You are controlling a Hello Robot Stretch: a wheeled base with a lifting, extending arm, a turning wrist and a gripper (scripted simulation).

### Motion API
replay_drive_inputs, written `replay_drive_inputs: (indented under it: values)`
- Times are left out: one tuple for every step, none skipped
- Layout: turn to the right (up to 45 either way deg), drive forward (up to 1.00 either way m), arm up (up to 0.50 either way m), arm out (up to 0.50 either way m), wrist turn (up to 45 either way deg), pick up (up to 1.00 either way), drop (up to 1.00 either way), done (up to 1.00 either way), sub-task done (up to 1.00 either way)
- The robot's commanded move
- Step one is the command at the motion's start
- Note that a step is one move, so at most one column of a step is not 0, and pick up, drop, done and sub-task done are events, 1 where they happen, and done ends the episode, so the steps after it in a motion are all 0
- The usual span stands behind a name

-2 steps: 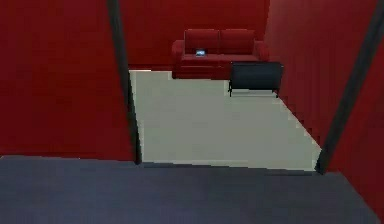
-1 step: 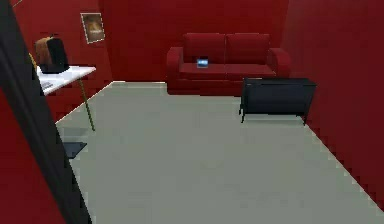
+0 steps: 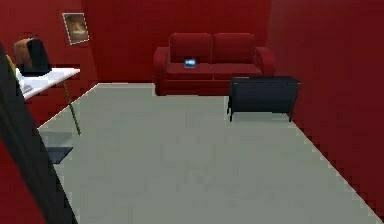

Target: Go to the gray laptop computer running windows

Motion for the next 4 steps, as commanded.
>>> replay_drive_inputs:
  values:
    - [0.0, 1.0, 0.0, 0.0, 0.0, 0.0, 0.0, 0.0, 0.0]
    - [0.0, 1.0, 0.0, 0.0, 0.0, 0.0, 0.0, 0.0, 0.0]
    - [0.0, 0.8, 0.0, 0.0, 0.0, 0.0, 0.0, 0.0, 0.0]
    - [0.0, 0.0, 0.0, 0.0, 0.0, 0.0, 0.0, 1.0, 0.0]
